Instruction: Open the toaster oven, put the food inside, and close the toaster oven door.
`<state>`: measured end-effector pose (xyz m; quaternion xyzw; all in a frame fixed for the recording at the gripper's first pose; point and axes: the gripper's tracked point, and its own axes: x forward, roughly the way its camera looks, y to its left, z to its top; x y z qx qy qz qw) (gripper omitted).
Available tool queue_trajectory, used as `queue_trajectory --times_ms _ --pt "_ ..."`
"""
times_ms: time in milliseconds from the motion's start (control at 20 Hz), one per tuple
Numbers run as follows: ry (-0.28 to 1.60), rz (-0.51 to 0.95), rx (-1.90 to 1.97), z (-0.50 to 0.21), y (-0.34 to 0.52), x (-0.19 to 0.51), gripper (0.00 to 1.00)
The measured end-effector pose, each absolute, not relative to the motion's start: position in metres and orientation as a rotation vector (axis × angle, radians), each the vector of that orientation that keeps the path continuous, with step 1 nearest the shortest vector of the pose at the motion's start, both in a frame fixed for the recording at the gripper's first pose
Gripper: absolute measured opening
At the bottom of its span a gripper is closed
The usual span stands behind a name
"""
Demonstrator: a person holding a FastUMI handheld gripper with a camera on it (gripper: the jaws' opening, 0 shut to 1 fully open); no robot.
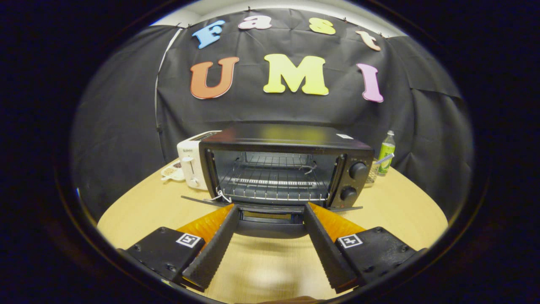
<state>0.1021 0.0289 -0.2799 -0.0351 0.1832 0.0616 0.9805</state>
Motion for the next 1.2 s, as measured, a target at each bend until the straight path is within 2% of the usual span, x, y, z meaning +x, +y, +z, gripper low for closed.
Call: queue_trajectory --times_ms 250,350,550,750,850,1000,1200 --pt "0.413 0.125 0.037 -0.311 0.020 0.085 1.00" --pt "0.459 0.132 0.069 -0.326 0.019 0.079 0.94" --pt "0.550 0.134 0.072 -0.355 0.017 0.072 0.93" --pt "0.557 0.202 0.104 -0.340 0.024 0.064 0.93" --pt "0.555 0.281 0.164 -0.316 0.038 0.054 0.90" --pt "0.589 0.424 0.260 -0.281 0.066 0.035 0.91" --pt "0.713 0.596 0.313 -0.268 0.100 0.006 0.93"
